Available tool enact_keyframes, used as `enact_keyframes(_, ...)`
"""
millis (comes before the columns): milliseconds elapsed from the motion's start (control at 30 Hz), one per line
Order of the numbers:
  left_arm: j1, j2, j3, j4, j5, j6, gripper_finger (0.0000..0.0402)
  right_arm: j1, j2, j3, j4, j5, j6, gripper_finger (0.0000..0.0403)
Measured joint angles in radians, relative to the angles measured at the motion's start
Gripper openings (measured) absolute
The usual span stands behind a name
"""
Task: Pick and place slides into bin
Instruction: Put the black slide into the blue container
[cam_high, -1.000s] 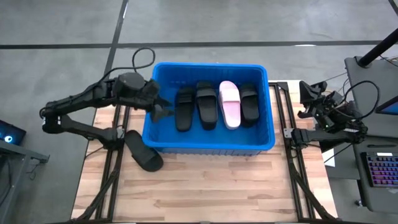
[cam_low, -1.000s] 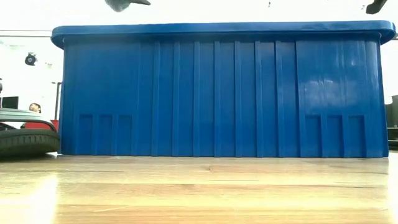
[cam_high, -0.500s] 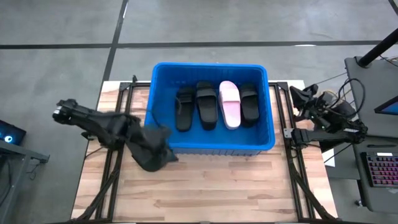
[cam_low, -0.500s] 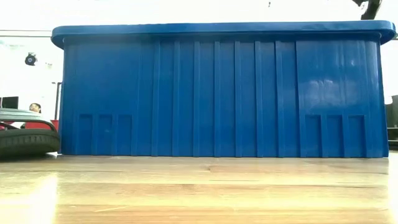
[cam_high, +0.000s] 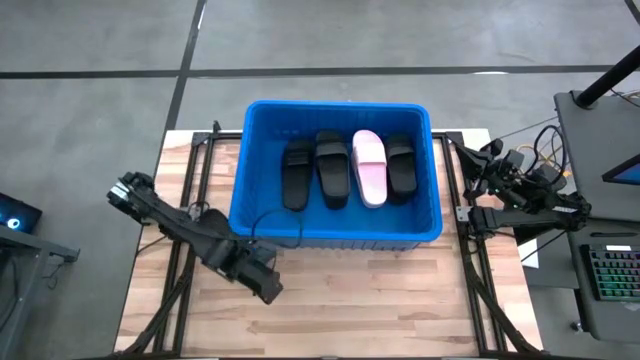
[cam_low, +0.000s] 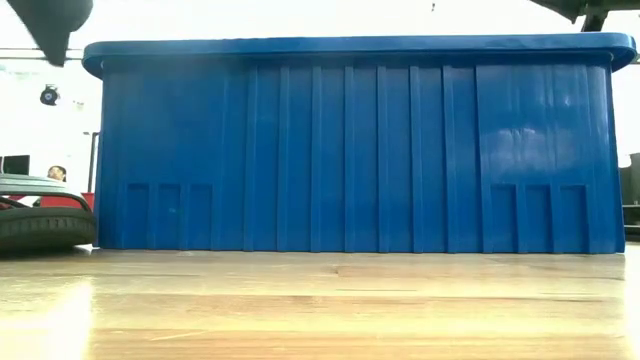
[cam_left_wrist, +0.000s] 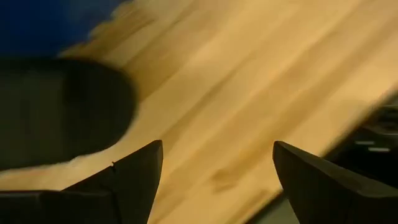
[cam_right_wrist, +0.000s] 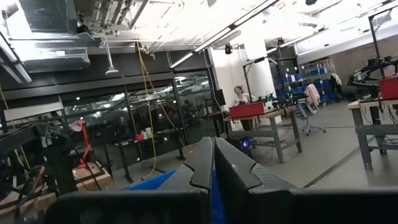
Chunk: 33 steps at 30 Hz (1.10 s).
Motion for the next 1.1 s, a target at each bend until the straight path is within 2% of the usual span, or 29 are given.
enact_keyframes(200, -0.033, 0.106, 0.005, -0.318, 0.002, -0.119, 0.0288, 0.000, 0.000, 0.000, 0.000, 0.000, -0.002, 0.0009)
enact_keyframes(333, -0.044, 0.171, 0.001, -0.438, -0.015, -0.137, 0.0288, 0.000, 0.000, 0.000, 0.000, 0.000, -0.007, 0.0009)
enact_keyframes(567, -0.045, 0.272, 0.001, -0.435, -0.054, -0.111, 0.0288, 0.000, 0.000, 0.000, 0.000, 0.000, -0.003, 0.0009)
enact_keyframes(1000, -0.046, 0.413, -0.002, -0.443, -0.052, -0.117, 0.0288, 0.000, 0.000, 0.000, 0.000, 0.000, -0.010, 0.0009)
enact_keyframes(1100, -0.046, 0.434, -0.003, -0.444, -0.042, -0.159, 0.0288, 0.000, 0.000, 0.000, 0.000, 0.000, -0.010, 0.0009)
